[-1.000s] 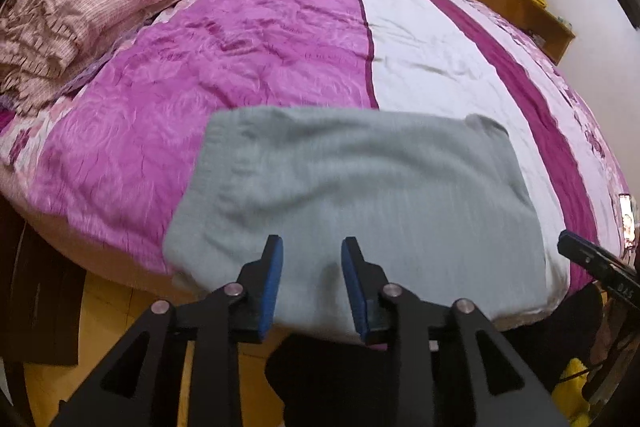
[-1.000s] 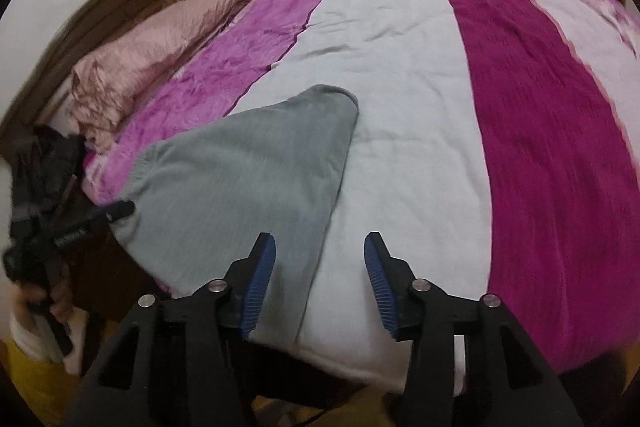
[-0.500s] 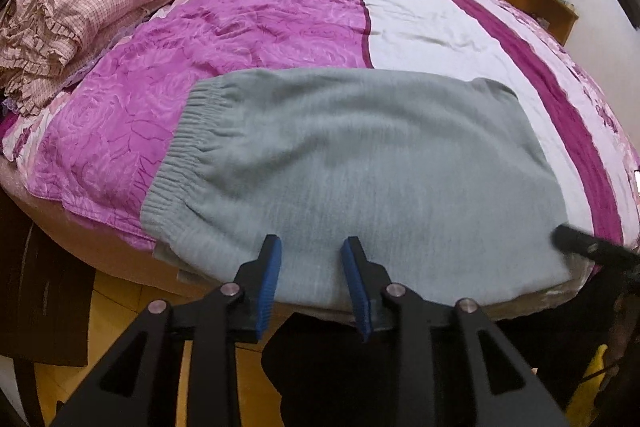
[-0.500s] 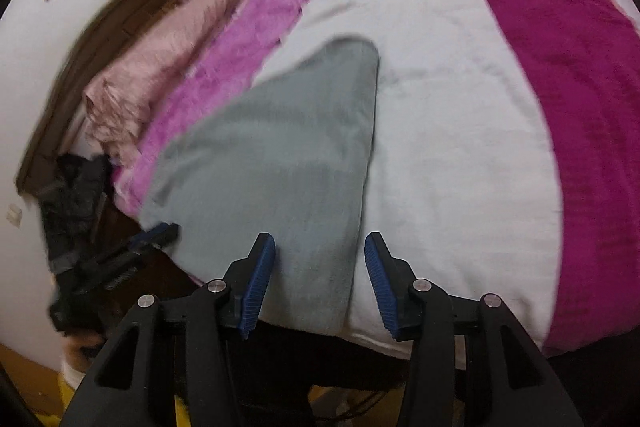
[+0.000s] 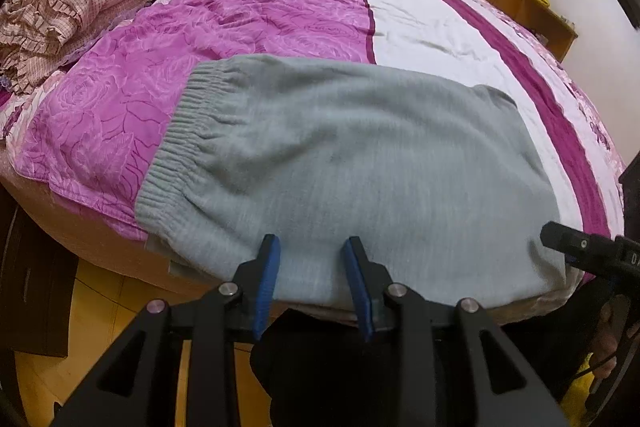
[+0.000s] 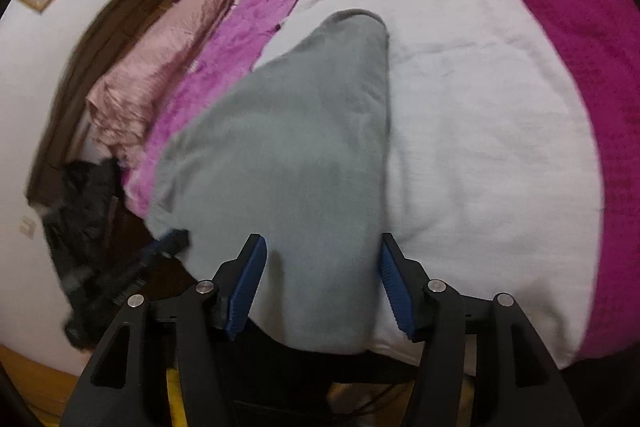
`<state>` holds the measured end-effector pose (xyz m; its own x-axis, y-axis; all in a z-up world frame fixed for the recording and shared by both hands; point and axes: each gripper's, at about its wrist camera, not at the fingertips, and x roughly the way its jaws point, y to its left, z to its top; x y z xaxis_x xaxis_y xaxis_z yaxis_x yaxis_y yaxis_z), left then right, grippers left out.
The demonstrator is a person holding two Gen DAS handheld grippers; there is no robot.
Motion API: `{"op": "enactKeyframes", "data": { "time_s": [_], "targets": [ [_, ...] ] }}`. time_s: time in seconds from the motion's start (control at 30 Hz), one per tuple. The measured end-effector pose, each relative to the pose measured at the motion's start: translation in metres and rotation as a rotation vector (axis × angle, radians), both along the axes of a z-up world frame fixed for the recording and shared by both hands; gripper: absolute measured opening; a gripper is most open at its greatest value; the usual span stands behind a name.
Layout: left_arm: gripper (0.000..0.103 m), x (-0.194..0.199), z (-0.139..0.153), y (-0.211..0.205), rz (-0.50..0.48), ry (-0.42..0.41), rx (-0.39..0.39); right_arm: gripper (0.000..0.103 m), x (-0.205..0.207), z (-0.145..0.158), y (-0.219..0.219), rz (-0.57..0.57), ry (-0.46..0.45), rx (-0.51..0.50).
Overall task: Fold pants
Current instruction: 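Smooth the folded sweatpants with the right gripper while the left gripper hovers, then grasp the folded grey sweatpants' edge with the right gripper and lift it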
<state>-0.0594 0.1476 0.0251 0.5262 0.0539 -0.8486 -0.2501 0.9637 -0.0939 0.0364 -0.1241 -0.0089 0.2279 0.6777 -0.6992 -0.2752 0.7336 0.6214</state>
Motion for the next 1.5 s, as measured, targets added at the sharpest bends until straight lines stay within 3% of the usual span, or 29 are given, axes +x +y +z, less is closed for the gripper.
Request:
{"op": "enactKeyframes", "data": {
  "time_s": [0.23,0.5,0.8,1.5],
  "targets": [
    [0.035,0.0,-0.001,-0.001,0.002,0.001,0.002,0.051,-0.009,-0.002,0.016,0.046,-0.101,-0.071],
    [0.036,0.001,-0.001,-0.001,0.012,0.008,0.006,0.026,-0.006,-0.004,0.001,-0.03,-0.035,-0.023],
    [0.036,0.003,0.0,-0.003,0.023,0.018,0.009,0.013,-0.007,0.001,-0.001,-0.031,-0.03,0.015],
    [0.036,0.001,0.004,-0.002,0.044,0.01,0.005,0.008,-0.03,0.074,0.03,0.096,-0.273,-0.018]
  ]
}}
